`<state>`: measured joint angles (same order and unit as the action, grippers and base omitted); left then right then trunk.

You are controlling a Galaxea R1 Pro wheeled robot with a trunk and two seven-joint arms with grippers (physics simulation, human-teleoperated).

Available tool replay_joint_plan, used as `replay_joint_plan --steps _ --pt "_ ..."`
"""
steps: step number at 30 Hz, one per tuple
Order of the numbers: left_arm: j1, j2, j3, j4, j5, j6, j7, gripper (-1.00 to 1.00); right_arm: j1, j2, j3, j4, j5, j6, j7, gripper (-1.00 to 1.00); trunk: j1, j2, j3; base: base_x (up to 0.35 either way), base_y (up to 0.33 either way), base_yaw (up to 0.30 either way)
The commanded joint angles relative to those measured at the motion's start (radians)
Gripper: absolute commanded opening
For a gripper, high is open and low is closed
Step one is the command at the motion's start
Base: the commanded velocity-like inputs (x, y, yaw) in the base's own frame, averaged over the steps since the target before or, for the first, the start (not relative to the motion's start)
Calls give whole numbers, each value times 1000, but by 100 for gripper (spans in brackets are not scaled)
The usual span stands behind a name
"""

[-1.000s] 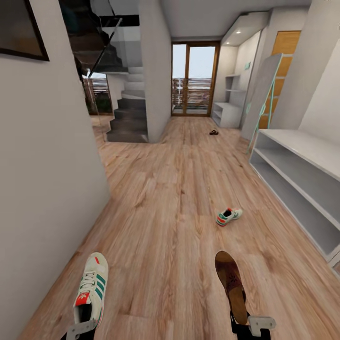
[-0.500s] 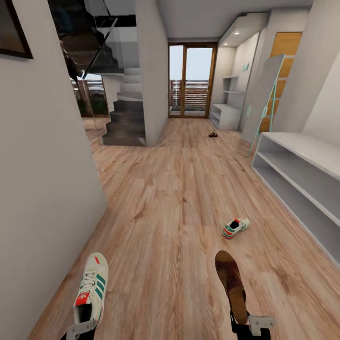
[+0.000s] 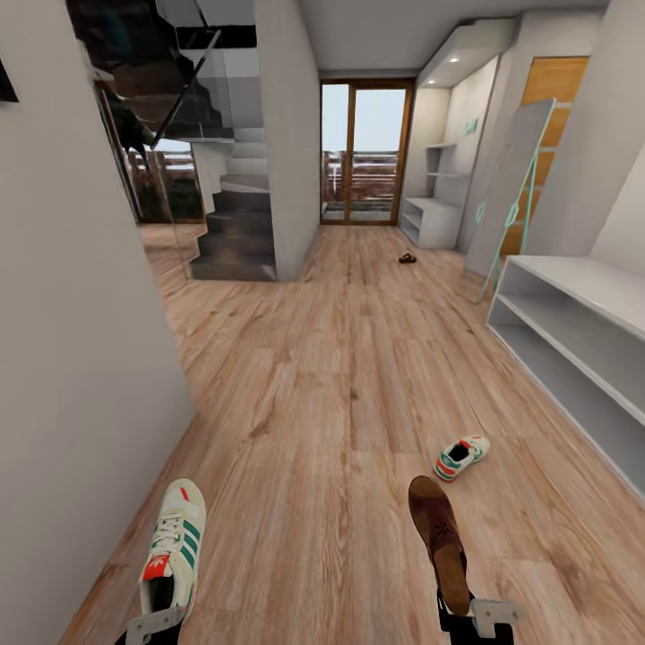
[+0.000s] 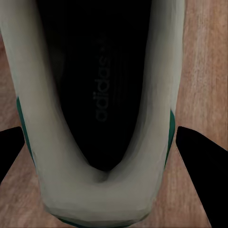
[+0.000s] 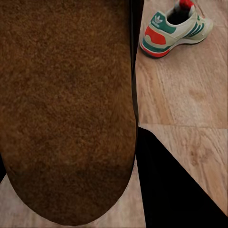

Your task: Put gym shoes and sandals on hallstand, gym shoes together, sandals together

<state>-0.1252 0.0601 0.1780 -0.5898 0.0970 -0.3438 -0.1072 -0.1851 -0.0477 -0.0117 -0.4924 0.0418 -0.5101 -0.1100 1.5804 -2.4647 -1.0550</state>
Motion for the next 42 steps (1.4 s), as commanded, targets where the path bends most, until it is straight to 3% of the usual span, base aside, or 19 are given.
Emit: replay_joint_plan --steps 1,42 --pt "-1 0 3 1 10 -1 -11 -100 -1 0 0 0 1 -2 -2 -100 0 0 -1 340 0 0" --pt "-1 1 3 1 10 -1 -11 -100 -1 0 -1 0 1 -2 -2 -100 0 0 -1 340 0 0"
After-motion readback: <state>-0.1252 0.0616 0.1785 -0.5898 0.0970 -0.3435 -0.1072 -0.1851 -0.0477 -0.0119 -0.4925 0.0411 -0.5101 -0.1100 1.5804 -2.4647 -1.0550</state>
